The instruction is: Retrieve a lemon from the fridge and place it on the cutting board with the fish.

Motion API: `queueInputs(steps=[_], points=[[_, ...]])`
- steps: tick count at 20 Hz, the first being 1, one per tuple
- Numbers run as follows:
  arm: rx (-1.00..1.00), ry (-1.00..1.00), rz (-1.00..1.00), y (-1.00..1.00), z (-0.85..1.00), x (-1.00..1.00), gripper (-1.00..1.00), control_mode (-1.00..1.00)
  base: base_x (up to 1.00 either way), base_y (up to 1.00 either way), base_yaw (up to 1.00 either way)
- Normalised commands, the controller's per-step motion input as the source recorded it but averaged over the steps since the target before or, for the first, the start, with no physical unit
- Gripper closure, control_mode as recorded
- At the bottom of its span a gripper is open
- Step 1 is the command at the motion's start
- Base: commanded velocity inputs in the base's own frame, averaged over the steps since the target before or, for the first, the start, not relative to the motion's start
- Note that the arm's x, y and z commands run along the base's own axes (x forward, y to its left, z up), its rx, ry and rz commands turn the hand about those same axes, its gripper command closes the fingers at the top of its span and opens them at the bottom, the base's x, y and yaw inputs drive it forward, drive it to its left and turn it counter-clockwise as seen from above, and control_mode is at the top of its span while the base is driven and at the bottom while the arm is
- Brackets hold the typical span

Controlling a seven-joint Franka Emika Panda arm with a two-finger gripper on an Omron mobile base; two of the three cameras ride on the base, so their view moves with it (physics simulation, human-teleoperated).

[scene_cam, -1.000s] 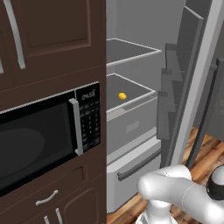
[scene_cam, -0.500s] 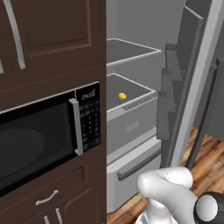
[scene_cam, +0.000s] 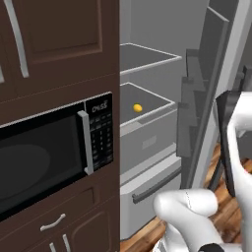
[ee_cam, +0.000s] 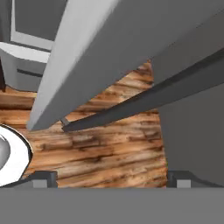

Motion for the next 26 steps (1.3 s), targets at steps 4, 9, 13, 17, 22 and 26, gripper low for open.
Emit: queueInputs(steps=[4,9,13,17,22,26], points=[[-0.54,0.07,-0.46,0.38,0.07,0.1,-1.0,-1.0,0.0,0.0,0.0],[-0.55,0.05,-0.39,0.42,0.41,0.02,-1.0,-1.0,0.0,0.0,0.0],[-0.42,0.11,-0.27,0.84,0.49,-0.01,-1.0,-1.0,0.0,0.0,0.0],[-0.15,0.08,-0.13,0.78,0.02,0.02,-1.0,-1.0,0.0,0.0,0.0],[-0.03,0.03,-0.07,0.08,0.0,0.1,-1.0,-1.0,0.0,0.0,0.0],[0.0,0.0,0.0,-0.15,-0.07,0.43,-1.0,-1.0,0.0,0.0,0.0]])
